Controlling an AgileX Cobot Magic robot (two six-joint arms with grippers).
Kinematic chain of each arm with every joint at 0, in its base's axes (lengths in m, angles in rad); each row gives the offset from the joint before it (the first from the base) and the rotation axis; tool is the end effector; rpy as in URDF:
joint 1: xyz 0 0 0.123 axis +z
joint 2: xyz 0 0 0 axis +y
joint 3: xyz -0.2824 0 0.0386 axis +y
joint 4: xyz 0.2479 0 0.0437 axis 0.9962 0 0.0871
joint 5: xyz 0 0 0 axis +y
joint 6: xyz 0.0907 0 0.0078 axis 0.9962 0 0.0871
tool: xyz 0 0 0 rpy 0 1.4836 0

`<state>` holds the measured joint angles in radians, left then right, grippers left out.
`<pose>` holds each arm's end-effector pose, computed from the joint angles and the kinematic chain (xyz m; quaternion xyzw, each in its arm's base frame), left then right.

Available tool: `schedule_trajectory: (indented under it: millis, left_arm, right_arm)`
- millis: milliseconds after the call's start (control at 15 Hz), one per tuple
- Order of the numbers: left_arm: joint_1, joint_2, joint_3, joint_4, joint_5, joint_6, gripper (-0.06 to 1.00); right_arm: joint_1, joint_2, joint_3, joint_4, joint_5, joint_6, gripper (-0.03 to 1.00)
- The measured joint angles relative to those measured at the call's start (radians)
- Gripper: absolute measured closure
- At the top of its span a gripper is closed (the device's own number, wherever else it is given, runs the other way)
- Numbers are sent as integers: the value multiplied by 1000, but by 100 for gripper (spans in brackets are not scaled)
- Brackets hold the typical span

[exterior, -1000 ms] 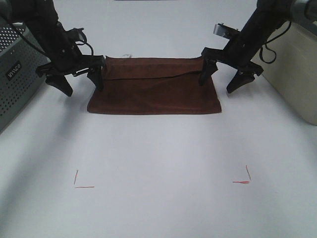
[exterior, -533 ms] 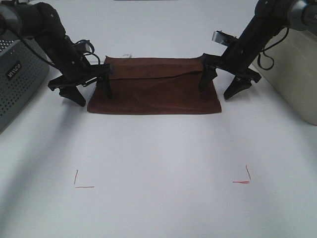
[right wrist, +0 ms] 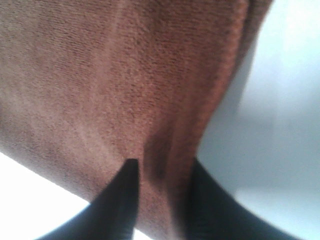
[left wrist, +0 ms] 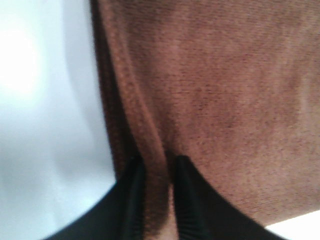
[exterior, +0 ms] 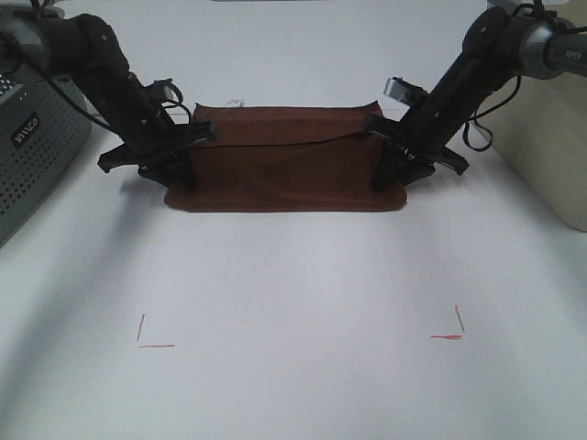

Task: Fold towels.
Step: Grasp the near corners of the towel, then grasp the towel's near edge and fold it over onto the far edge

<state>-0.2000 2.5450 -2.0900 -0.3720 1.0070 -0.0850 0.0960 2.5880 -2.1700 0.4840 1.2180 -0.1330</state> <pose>0.5008 -0.1301 0.0956 -0.0267 0.9812 -0.1772 0.0717 0.5037 0.0885 0.0962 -0.0311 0.9736 0.2255 0.0149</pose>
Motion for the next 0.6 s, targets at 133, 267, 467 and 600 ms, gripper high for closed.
schedule_trajectory:
  millis: [133, 267, 467, 600]
  left_arm:
    - [0, 0, -2, 25, 11, 0, 94]
    - [0, -11, -2, 41, 20, 0, 94]
    - [0, -47, -2, 47, 72, 0, 94]
    - [-7, -79, 1, 62, 138, 0, 94]
  right_arm:
    - [0, 4, 0, -2, 0, 4, 96]
    - [0, 2, 0, -8, 0, 21, 97]
    - [0, -46, 59, -35, -3, 38, 97]
    - [0, -124, 190, -35, -4, 37, 97]
